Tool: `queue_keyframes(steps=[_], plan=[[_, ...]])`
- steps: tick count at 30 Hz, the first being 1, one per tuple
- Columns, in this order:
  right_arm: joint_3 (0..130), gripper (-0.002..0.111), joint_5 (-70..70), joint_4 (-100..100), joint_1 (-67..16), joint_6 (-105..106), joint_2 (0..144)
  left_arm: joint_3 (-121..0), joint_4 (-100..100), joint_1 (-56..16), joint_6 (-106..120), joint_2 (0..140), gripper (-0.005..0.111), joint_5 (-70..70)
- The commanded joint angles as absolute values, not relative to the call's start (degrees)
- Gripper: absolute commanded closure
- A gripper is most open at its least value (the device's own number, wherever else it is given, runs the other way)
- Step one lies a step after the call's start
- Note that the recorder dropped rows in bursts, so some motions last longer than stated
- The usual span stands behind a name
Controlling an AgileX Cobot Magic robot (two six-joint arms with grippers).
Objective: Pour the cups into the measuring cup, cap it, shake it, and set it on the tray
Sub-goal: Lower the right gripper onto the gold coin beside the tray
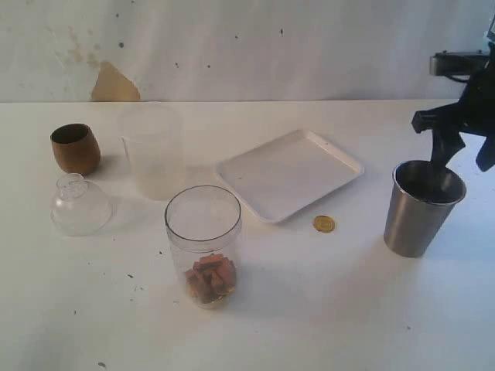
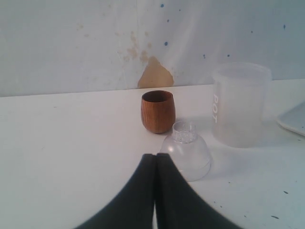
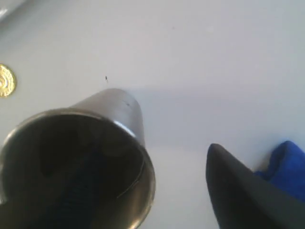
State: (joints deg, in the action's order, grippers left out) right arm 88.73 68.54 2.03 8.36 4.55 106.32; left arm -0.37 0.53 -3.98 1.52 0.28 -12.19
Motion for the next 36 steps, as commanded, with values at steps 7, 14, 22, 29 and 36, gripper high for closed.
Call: queue_keyframes(steps=[7,14,22,29,36], plan=[[95.3,0.089,67.8,7.5,5.0,2.6,100.6,0.0,0.0,-4.3,1.4,0.0,0.107,-11.7],[95.2,0.108,70.0,12.2,-8.6,7.5,101.9,0.0,0.0,-4.3,1.4,0.0,0.107,-11.7],[94.3,0.108,70.0,6.2,-19.0,4.2,109.0,0.0,0.0,-4.3,1.4,0.0,0.107,-11.7],[91.0,0.108,66.1,2.1,-17.8,-3.0,117.4,0.0,0.0,-4.3,1.4,0.0,0.107,-11.7],[88.7,0.108,51.5,0.0,-17.6,-6.4,121.8,0.0,0.0,-4.3,1.4,0.0,0.107,-11.7]])
